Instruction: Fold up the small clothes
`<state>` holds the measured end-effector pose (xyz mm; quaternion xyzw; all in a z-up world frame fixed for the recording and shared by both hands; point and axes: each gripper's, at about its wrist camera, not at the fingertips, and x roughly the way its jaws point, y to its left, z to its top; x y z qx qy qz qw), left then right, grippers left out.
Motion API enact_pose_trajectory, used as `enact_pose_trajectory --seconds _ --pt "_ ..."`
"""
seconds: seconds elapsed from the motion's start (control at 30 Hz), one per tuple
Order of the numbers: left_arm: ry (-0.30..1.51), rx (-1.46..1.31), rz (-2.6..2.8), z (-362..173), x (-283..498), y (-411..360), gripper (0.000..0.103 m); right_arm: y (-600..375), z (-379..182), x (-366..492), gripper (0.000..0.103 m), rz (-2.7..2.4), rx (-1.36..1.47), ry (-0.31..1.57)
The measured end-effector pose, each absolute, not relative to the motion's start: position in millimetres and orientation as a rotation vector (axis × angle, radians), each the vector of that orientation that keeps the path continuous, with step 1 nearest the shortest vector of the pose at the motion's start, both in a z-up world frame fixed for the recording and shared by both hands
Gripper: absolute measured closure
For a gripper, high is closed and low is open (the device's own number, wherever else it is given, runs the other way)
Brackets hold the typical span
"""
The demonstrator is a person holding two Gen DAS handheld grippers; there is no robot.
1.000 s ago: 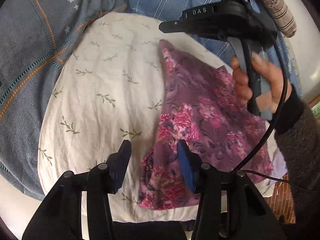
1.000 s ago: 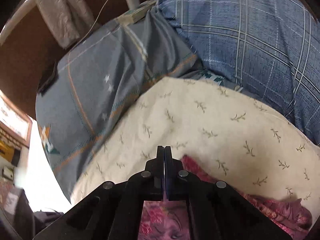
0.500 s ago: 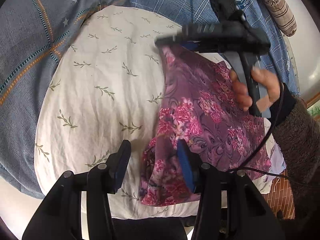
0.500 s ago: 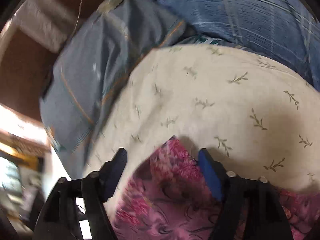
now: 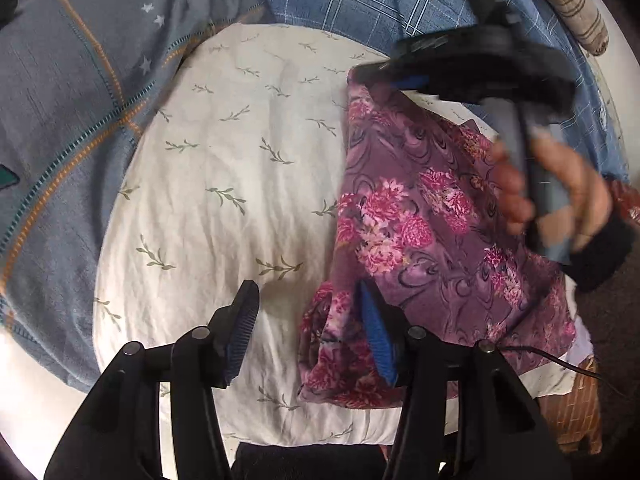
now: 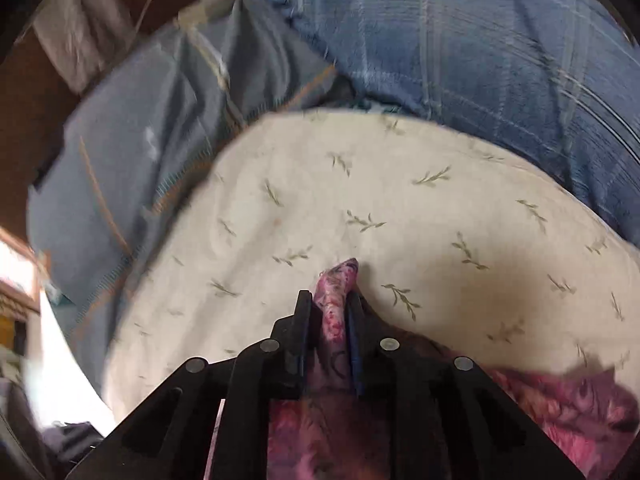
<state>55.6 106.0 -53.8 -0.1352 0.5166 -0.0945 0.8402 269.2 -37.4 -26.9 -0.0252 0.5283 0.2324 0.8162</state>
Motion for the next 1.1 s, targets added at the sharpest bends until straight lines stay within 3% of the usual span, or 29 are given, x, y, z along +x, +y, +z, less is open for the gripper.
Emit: enact_pose_trajectory --seconds 0.1,0.17,0.43,0.53,0.67,0.87,0.93,0.97,1.0,1.1 --pt "1.076 -0.271 -0.198 -42.4 47.7 100.1 0.053 -77.7 13.1 242.5 0.064 0.483 0.11 1.058" --pt "1.065 -0.256 -0.198 -35.5 40.6 95.0 0.053 -108.6 33.0 220.3 0.059 0.457 0.161 1.027" --pt "0.992 -0.201 -0.219 7.0 40.3 77.7 0.052 -290.7 64.8 114.6 0.055 0.095 0.239 0.902" --pt "0.979 -0.201 -0.242 22.8 73.7 73.0 0.04 -373.8 74.3 83.1 0.043 -0.052 0.347 0.849" --pt "1.065 -0.212 -0.254 17.6 137.5 47.2 0.04 -430.9 53.3 78.1 0.038 -0.128 0.421 0.863" --pt "1.099 -0.116 -0.151 -6.6 181.2 8.7 0.04 -436.6 -9.7 114.6 0.038 -0.124 0.489 0.924" --pt "1.132 -0.083 -0.13 -19.1 189.4 -0.3 0.04 -436.1 -23.7 129.0 0.046 -0.083 0.524 0.924" --pt "1.146 -0.069 -0.124 -25.7 193.6 -4.2 0.04 -432.0 -26.7 131.8 0.081 -0.064 0.522 0.927" --pt "1.151 -0.053 -0.114 -30.2 195.2 -6.2 0.04 -426.6 -28.5 139.9 0.095 -0.049 0.486 0.945" --pt "1.138 -0.012 -0.095 -38.1 201.0 -11.6 0.04 -420.6 -8.6 129.9 0.098 -0.051 0.453 0.852"
